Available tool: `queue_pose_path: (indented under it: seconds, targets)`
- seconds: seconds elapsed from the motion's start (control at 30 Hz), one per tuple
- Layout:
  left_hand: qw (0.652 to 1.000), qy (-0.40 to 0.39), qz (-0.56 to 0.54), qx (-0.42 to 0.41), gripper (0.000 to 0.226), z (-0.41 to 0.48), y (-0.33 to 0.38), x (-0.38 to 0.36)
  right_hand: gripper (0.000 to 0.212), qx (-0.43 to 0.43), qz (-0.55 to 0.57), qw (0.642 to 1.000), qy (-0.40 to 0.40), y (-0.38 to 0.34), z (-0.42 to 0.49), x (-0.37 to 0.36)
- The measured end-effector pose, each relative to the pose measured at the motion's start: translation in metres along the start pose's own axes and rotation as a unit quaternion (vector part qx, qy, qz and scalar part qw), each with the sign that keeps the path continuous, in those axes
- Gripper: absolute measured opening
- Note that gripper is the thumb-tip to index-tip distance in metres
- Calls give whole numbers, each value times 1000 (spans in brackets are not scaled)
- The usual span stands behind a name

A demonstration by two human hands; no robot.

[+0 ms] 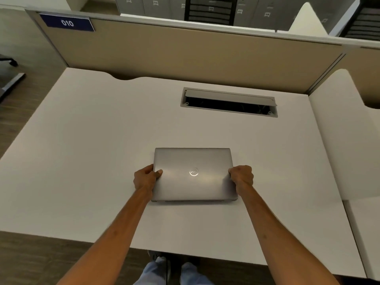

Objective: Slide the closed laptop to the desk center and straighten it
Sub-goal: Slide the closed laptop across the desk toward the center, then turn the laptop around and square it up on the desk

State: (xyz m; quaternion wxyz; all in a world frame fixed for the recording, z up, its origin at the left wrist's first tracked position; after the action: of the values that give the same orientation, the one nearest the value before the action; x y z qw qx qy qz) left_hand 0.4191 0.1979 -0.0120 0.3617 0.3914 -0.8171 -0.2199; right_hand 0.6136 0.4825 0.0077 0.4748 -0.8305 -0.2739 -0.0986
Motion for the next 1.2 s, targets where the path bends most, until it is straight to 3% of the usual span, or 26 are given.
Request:
queue_pose_path:
  seconds: [0.37, 0.5, 0.63, 0.77, 0.93, 1.03, 1.13, 1.2]
  targets:
    - [995, 56, 57, -59, 48, -5, 11, 4, 11, 52, -24, 998, 19, 1, -19, -3]
    - [998, 50, 29, -33, 47, -1, 10, 2, 11, 75, -45, 996, 28, 3, -23, -5]
    - [999, 37, 17, -9, 11, -4, 11, -4, 9, 79, -44, 995, 28, -1, -23, -2]
    - [999, 29, 36, -7, 31, -8, 14, -5, 7, 73, -47, 996, 14, -3, -23, 0]
    - [998, -4, 55, -22, 24, -9, 12, 3, 13, 67, -45, 997, -6, 4, -13, 0]
    - [997, -15, 68, -34, 55, -16, 12, 7, 25, 68, -35, 997, -12, 4, -11, -2]
    - [996, -37, 72, -34, 31, -27, 17, 5, 20, 52, -27, 998, -18, 3, -11, -7]
    - [995, -57, 75, -20, 47, -25, 18, 2, 17, 48, -33, 998, -16, 3, -9, -10]
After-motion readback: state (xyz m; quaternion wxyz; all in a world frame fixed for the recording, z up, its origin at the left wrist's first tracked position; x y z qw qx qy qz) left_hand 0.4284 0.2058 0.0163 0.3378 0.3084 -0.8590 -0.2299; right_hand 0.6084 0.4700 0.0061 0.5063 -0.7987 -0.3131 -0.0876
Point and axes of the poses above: each hand's wrist, its own z-axis towards the middle knuckle, its own x-axis out of the back of the hand, y = z × x, the point moved 2 cm from there along z, towards the middle knuckle, and after that the axes turned 15 degrees about z, right-handed, at the moved point
